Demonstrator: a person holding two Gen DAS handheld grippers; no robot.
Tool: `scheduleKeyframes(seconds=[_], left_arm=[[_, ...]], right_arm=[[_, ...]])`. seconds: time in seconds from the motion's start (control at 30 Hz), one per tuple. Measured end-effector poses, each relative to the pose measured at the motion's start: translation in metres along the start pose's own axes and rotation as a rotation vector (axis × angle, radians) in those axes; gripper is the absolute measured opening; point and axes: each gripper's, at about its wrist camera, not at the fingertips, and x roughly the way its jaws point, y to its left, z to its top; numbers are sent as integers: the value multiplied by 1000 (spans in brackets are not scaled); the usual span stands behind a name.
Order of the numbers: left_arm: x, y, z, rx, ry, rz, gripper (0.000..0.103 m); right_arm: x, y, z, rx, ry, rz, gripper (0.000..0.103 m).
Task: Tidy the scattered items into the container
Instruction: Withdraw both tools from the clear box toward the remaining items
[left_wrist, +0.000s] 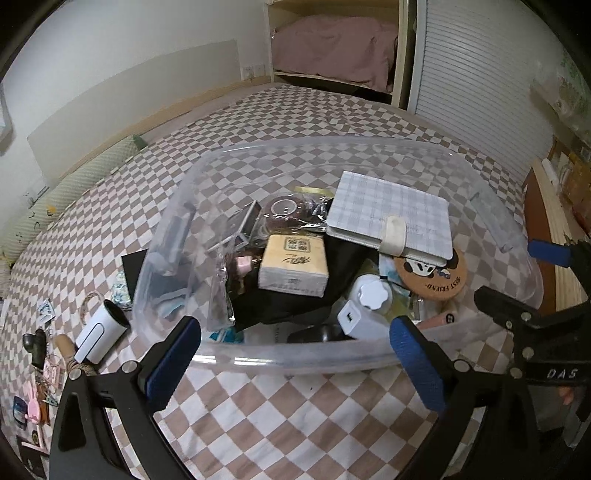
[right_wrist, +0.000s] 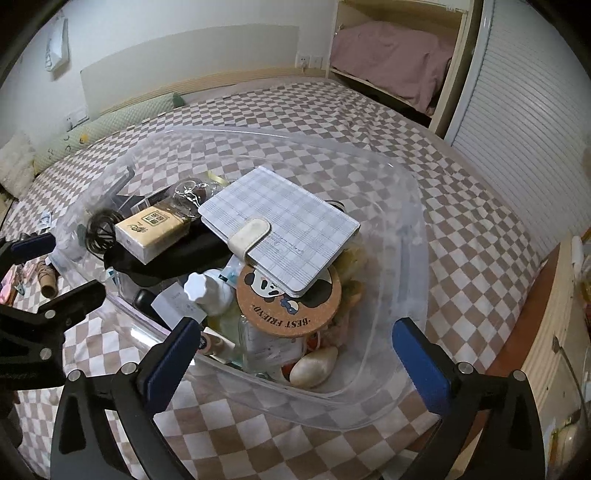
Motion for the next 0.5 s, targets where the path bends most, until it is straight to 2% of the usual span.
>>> scheduleKeyframes(seconds=[0.23,0.5], left_arm=[[-16,12,-4,-31,-28,16,103],[-40,28,-8,-67,-95,61,103]], right_arm=[[-18,11,4,-10,-52,-14,103],[-37,28,11,-5,-148,29,103]])
